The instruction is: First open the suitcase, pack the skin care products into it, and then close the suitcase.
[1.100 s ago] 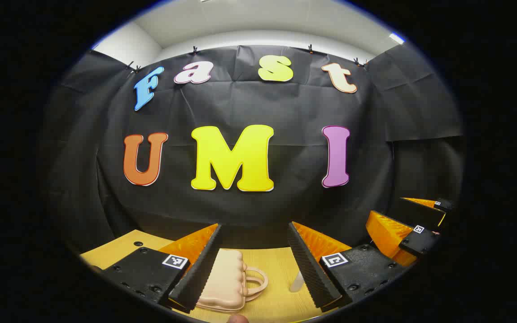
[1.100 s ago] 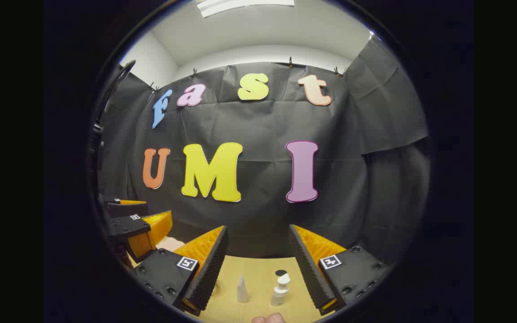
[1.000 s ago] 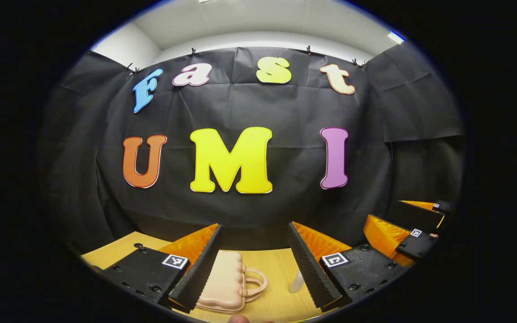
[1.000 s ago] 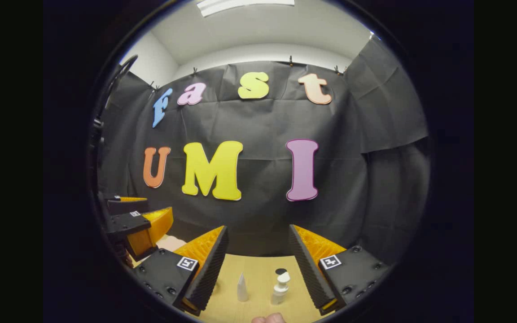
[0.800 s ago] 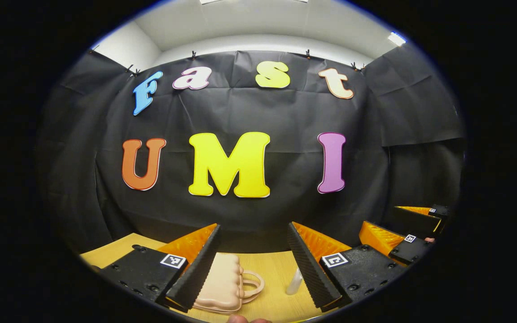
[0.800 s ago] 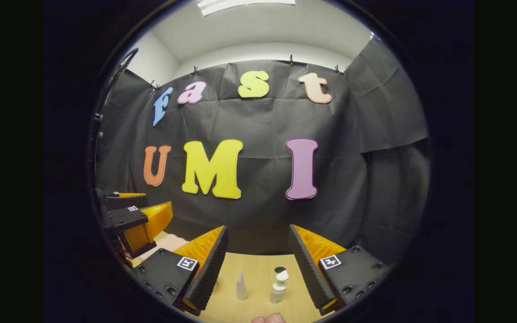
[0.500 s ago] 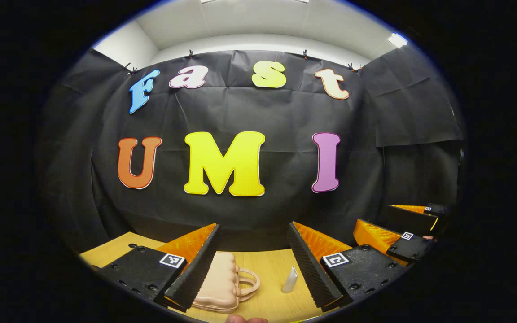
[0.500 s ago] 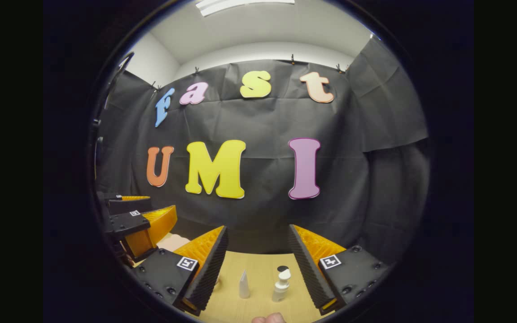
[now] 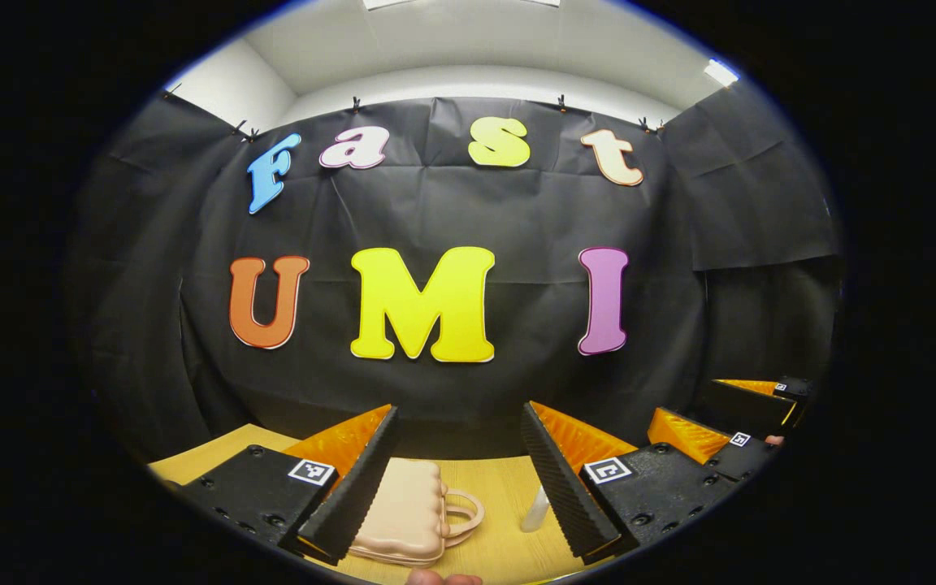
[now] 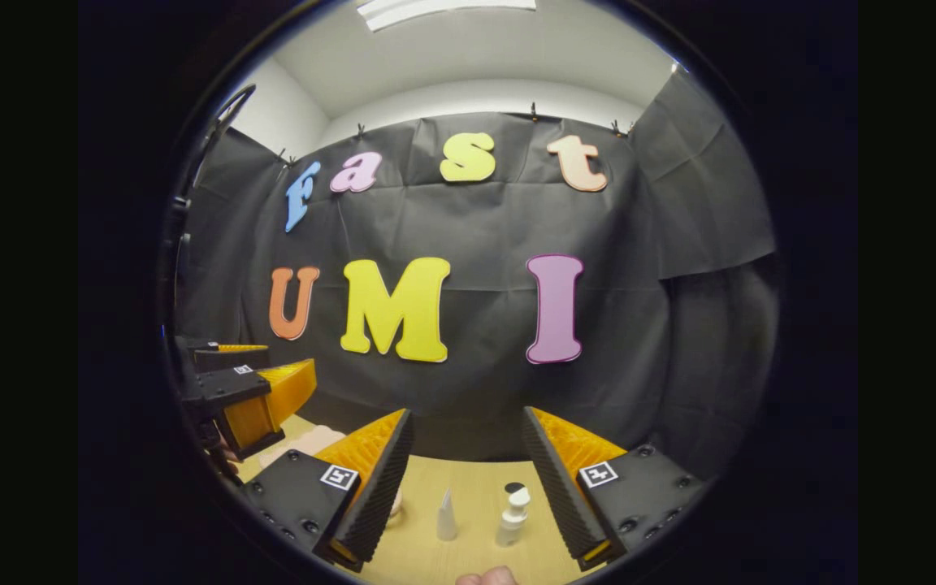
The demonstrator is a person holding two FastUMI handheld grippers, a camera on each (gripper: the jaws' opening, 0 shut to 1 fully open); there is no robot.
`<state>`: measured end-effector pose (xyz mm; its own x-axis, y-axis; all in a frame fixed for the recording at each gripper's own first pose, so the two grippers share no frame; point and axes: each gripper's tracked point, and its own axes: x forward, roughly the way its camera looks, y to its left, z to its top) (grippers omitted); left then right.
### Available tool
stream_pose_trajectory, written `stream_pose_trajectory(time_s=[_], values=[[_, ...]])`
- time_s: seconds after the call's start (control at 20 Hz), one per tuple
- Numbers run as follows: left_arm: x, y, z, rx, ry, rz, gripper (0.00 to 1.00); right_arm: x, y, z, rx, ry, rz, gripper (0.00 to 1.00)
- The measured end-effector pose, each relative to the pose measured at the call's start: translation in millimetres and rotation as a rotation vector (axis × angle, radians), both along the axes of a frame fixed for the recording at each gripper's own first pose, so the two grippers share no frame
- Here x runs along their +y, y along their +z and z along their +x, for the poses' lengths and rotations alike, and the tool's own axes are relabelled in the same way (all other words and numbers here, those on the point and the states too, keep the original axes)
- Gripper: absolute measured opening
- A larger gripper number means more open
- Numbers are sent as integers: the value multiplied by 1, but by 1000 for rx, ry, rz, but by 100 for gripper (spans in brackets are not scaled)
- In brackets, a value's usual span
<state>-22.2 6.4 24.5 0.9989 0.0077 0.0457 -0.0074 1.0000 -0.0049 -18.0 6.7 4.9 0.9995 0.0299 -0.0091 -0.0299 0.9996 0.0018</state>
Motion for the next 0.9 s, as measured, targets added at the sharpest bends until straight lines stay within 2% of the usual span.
stream_pose_trajectory(time_s=[0.3, 0.4, 0.6, 0.75, 0.9], values=[[-7, -11, -6, 8, -6, -32, 95, -31, -6, -5, 4, -57, 2, 80], [-13, -19, -4, 24, -13, -12, 95, -42, -17, -9, 21, -74, -5, 80], [-27, -63, 6, 139, -44, 46, 95, -63, -47, -10, 84, -94, -12, 80], [-29, -92, 15, 204, -63, 141, 96, -74, -63, -6, 111, -99, -17, 80], [-34, -125, 30, 262, -121, 318, 99, -90, -78, -2, 133, -115, -43, 80]])
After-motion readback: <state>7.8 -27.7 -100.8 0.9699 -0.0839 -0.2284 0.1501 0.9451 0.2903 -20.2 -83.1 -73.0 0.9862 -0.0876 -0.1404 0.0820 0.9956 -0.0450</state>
